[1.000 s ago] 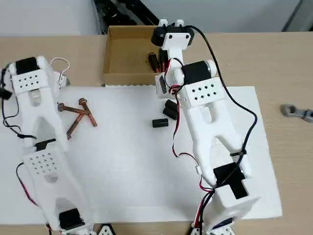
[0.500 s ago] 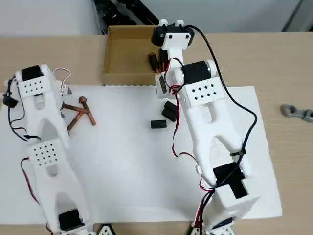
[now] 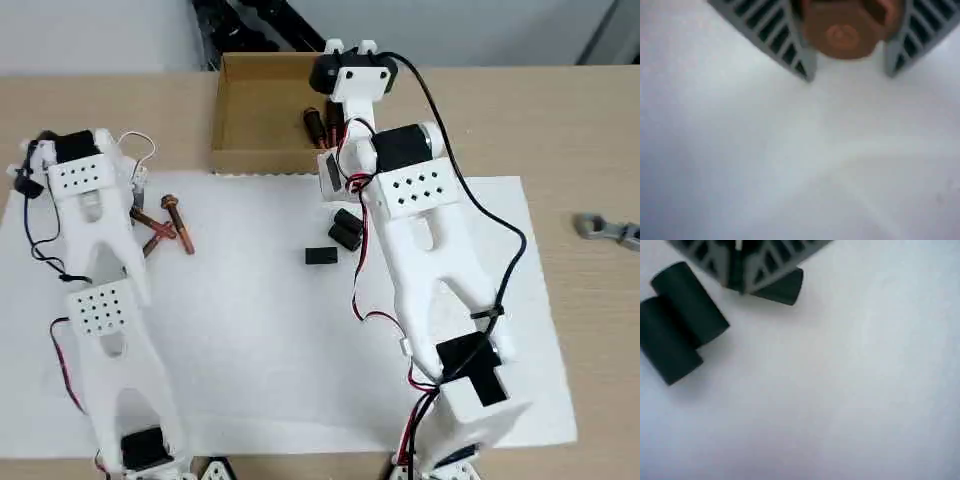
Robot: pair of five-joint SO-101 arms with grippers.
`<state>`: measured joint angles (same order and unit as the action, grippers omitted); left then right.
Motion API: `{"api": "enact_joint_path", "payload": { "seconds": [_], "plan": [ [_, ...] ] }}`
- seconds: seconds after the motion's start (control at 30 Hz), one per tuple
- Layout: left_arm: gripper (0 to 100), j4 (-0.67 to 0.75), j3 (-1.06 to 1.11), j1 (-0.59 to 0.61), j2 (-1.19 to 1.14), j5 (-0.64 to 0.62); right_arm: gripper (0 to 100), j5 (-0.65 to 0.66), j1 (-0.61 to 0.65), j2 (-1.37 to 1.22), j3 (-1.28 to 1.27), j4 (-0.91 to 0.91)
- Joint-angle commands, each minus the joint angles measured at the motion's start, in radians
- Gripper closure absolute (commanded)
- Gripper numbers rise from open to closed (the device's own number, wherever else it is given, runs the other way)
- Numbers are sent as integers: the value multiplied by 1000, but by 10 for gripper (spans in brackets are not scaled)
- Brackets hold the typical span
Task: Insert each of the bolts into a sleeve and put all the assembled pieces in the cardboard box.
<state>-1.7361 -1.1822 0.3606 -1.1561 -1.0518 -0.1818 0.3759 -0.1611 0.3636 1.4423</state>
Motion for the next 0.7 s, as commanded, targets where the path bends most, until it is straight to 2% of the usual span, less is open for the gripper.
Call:
{"api": "enact_joint_path", "payload": {
  "seconds": [0.0, 0.13, 0.47, 0.67],
  "plan": [
    [995, -20, 73, 0, 6, 14, 994, -14, 2, 54, 5, -4],
    [995, -20, 170, -2, 144, 48, 994, -14, 2, 54, 5, -4],
    [995, -17, 460, -5, 652, 393, 994, -14, 2, 54, 5, -4],
    [995, -17, 493, 0, 813, 411, 994, -14, 7, 54, 5, -1]
  ]
}}
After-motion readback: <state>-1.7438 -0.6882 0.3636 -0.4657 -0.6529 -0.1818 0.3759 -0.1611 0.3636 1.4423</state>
